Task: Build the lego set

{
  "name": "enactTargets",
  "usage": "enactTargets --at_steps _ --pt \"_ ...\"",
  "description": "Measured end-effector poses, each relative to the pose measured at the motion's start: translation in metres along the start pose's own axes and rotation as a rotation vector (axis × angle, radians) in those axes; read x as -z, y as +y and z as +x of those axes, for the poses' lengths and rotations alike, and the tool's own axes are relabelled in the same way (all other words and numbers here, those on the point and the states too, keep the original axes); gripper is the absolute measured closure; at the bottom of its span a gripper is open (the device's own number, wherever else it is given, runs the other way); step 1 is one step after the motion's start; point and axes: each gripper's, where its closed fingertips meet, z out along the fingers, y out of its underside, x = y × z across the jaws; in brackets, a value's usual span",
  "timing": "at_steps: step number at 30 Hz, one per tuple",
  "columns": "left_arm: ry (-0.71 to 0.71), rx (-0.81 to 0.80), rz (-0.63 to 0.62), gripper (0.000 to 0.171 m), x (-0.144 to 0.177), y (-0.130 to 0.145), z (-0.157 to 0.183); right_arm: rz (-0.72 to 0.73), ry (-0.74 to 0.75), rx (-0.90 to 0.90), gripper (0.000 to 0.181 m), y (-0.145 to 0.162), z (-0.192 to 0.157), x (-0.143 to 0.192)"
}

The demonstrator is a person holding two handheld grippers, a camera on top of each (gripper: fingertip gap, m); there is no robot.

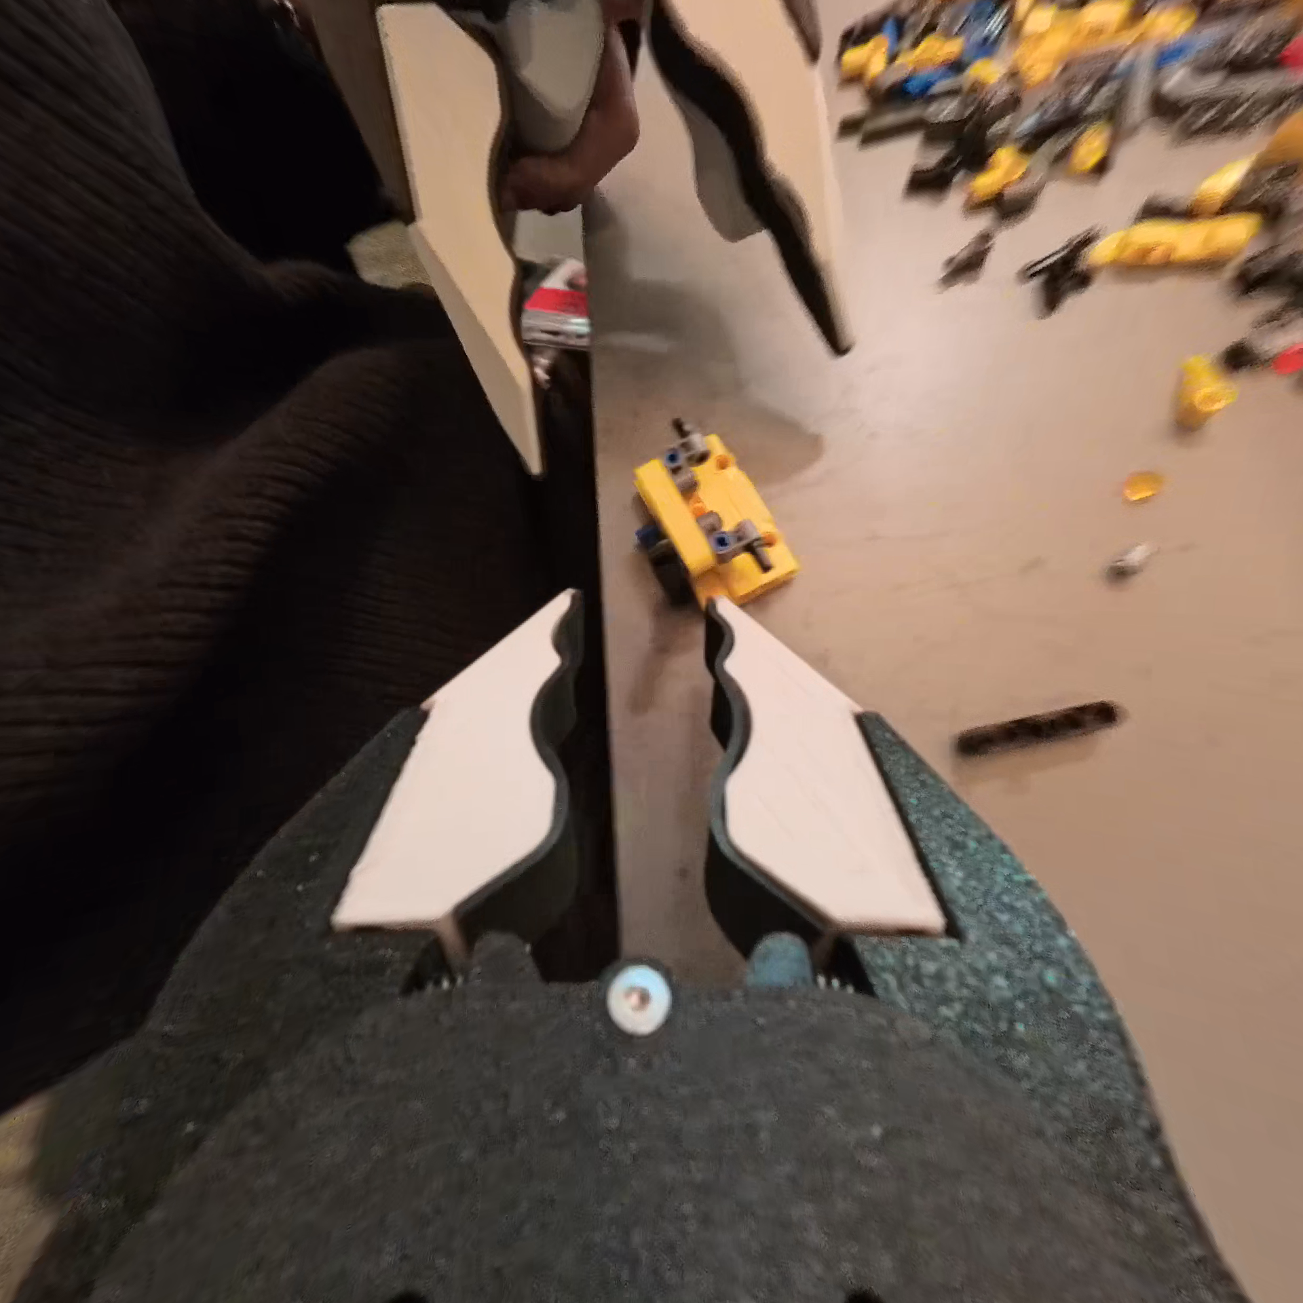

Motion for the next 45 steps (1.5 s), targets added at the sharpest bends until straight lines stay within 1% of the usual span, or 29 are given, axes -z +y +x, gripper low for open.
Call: enactTargets --at_steps 2,5,6,8,10,12,14,17,19,21,26,32,37,45 --pt "-0.003 -0.009 -0.003 0.079 -0.002 0.001 0.001 0.019 0.101 0.128 0.145 -0.007 0.011 0.008" --pt "-0.006 -0.023 -0.006 0.087 -0.006 0.001 0.003 0.088 0.174 0.301 0.120 -0.022 0.016 0.009" --pt "0.000 -0.025 -0.014 0.090 -0.008 0.002 0.004 0.083 0.189 0.345 0.113 -0.022 0.018 0.006" --pt "0.011 -0.033 -0.039 0.096 -0.011 0.004 0.006 0.035 0.194 0.420 0.113 -0.014 0.023 -0.004" --pt "0.019 -0.044 -0.073 0.100 -0.014 0.008 0.007 0.001 0.157 0.468 0.120 -0.009 0.023 -0.013" --pt "0.022 -0.057 -0.103 0.103 -0.017 0.011 0.008 -0.002 0.080 0.469 0.129 -0.009 0.017 -0.019" --pt "0.019 -0.073 -0.117 0.108 -0.020 0.011 0.008 -0.015 0.008 0.448 0.133 -0.008 0.015 -0.022" --pt "0.000 -0.098 -0.132 0.121 -0.024 0.011 0.004 -0.041 -0.062 0.424 0.139 -0.006 0.017 -0.025" --pt "0.015 -0.088 -0.138 0.122 -0.025 0.011 0.004 -0.045 -0.104 0.411 0.146 -0.006 0.017 -0.024" --pt "0.038 -0.061 -0.134 0.122 -0.025 0.010 0.005 -0.056 -0.127 0.404 0.146 -0.007 0.017 -0.024" --pt "0.065 -0.013 -0.130 0.125 -0.024 0.008 0.003 -0.076 -0.114 0.407 0.147 -0.008 0.020 -0.024" --pt "0.055 -0.029 -0.134 0.125 -0.024 0.009 0.003 -0.086 -0.073 0.429 0.148 -0.008 0.019 -0.027" --pt "0.046 -0.048 -0.136 0.130 -0.026 0.009 0.005 -0.084 -0.062 0.431 0.148 -0.013 0.021 -0.031" --pt "0.056 -0.041 -0.133 0.127 -0.026 0.009 0.006 -0.089 -0.030 0.427 0.149 -0.013 0.020 -0.032"
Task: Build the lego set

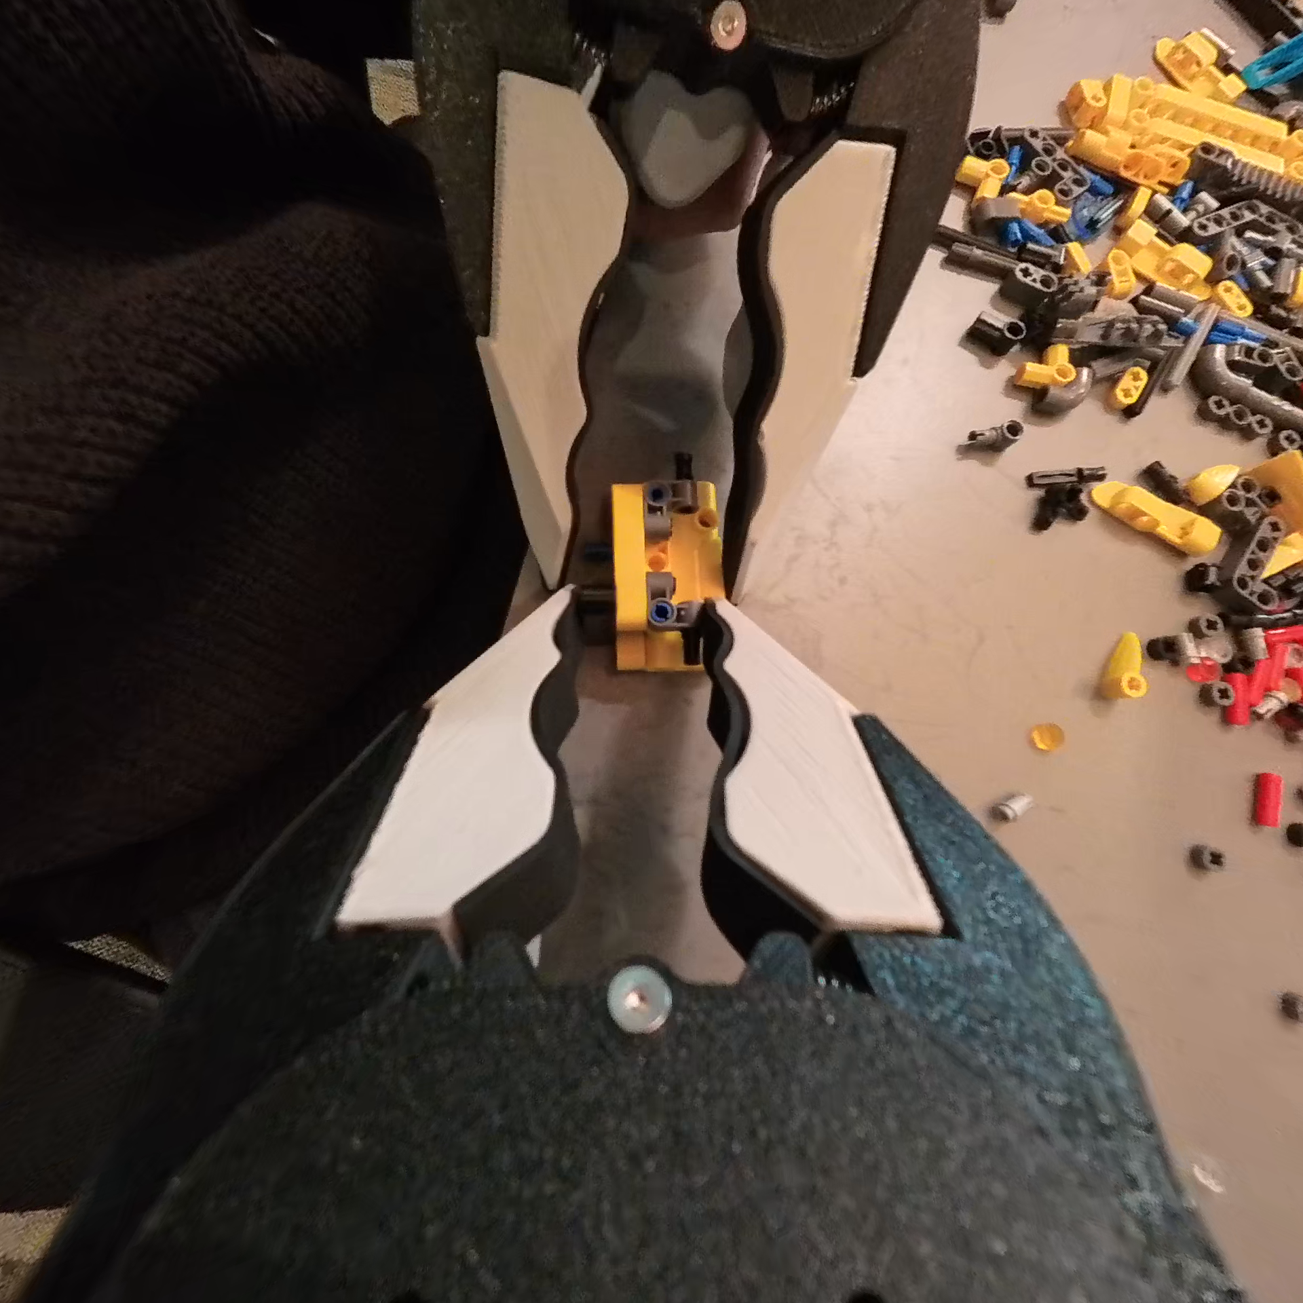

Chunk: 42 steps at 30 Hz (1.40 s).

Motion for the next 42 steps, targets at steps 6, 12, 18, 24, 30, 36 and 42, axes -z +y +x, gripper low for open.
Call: enactTargets --at_steps 6,12,18,24,30,36,42 --pt "-0.003 -0.012 -0.002 0.125 0.000 0.001 0.001 0.005 0.012 -0.021 0.149 -0.001 0.000 0.000" --pt "0.043 0.002 0.004 0.111 0.001 0.000 0.005 0.005 0.088 -0.015 0.134 0.005 0.005 0.004" --pt "-0.021 -0.017 0.000 0.098 0.006 0.005 0.000 0.022 0.103 -0.067 0.124 0.007 0.006 0.010" --pt "-0.034 0.003 0.001 0.106 0.009 0.008 -0.004 0.022 0.026 -0.063 0.128 0.009 0.005 0.004" --pt "-0.041 -0.003 -0.002 0.108 0.009 0.008 -0.005 0.015 -0.027 -0.061 0.140 0.009 0.007 -0.002" --pt "-0.028 -0.016 -0.006 0.105 0.009 0.009 -0.002 0.029 -0.070 -0.103 0.142 0.007 0.009 -0.002" --pt "-0.030 -0.020 -0.006 0.104 0.008 0.009 -0.002 -0.030 -0.026 -0.087 0.142 0.008 0.015 -0.004"
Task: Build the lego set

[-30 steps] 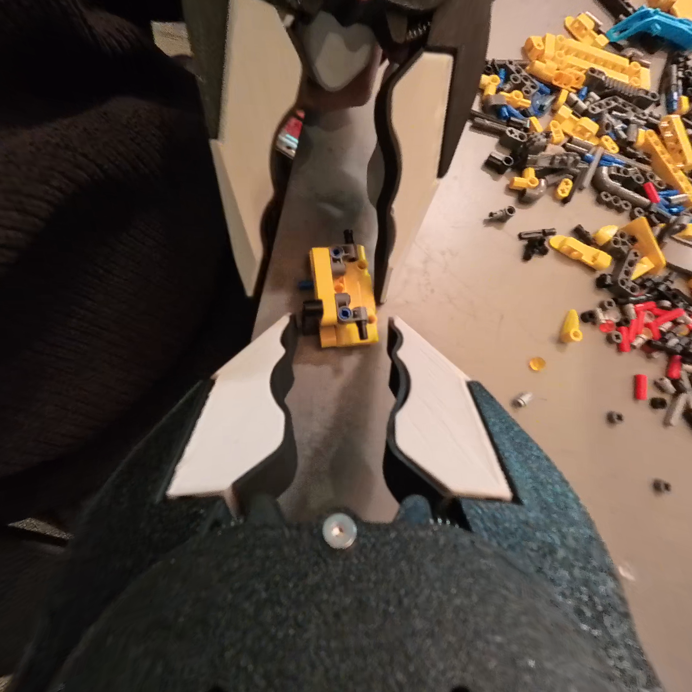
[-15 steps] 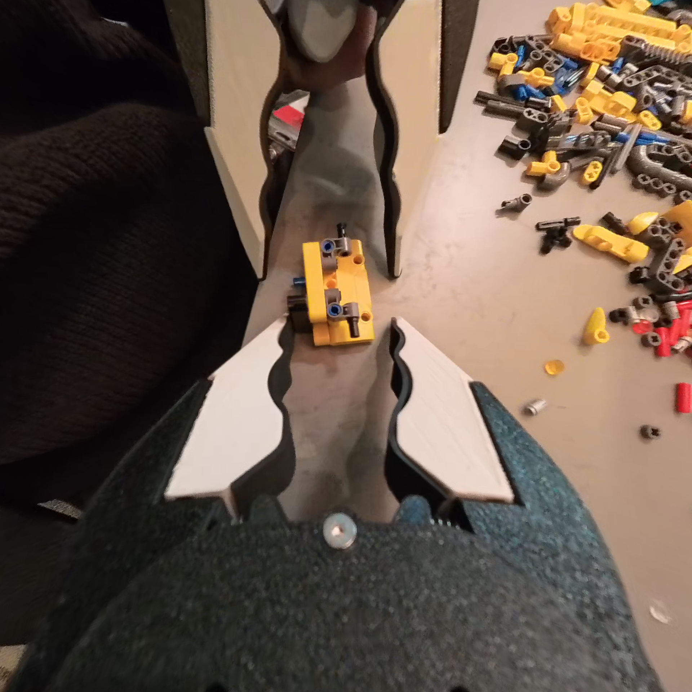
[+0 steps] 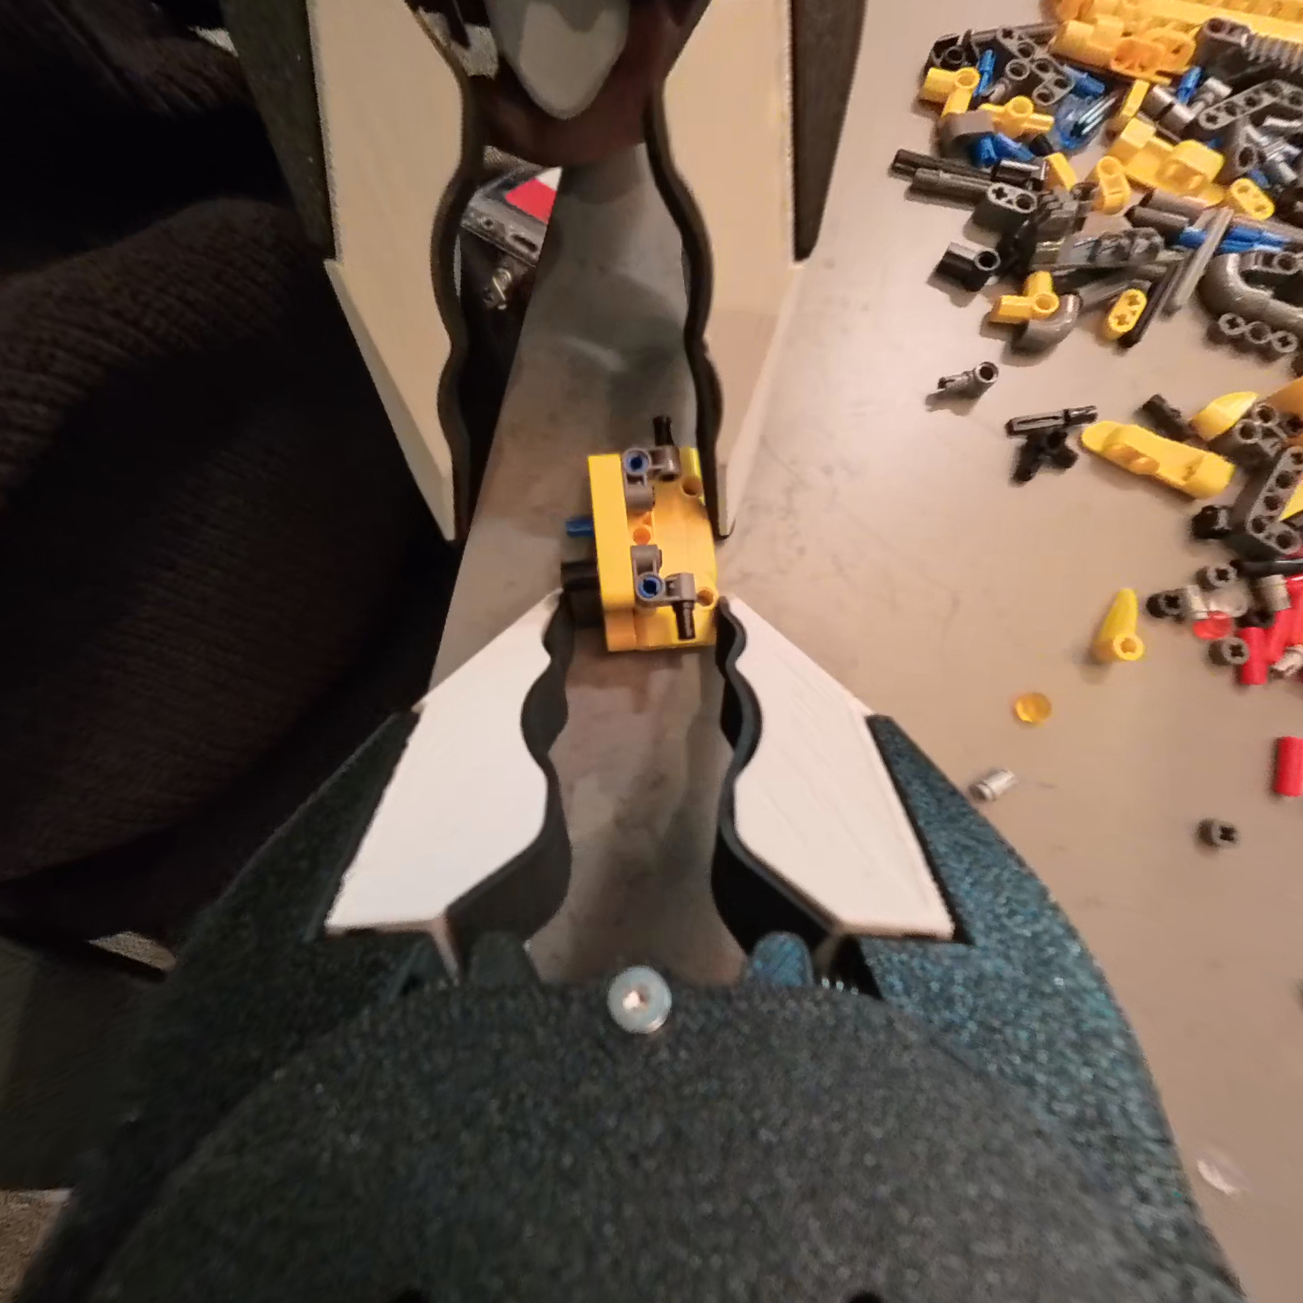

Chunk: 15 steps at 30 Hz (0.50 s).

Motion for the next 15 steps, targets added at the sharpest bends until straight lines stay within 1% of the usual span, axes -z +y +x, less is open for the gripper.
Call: enactTargets --at_steps 4,6,7,10,14,15 --pt "0.000 0.023 0.006 0.105 0.000 -0.001 -0.002 0.011 0.043 0.052 0.140 0.001 0.003 0.001" --pt "-0.001 0.034 0.008 0.107 0.001 -0.001 -0.003 0.024 0.107 0.042 0.121 0.002 0.011 0.003" --pt "0.001 0.034 0.008 0.107 0.001 -0.002 -0.003 0.023 0.147 0.033 0.117 0.003 0.016 0.006" --pt "-0.009 0.026 0.006 0.107 0.000 -0.001 -0.003 0.009 0.283 -0.007 0.115 0.014 0.027 0.022" --pt "-0.009 0.023 0.006 0.106 0.000 -0.001 -0.003 0.083 0.430 -0.108 0.117 0.025 0.033 0.055" --pt "-0.007 0.023 0.006 0.105 0.000 -0.001 -0.003 0.099 0.475 -0.158 0.121 0.030 0.038 0.064"
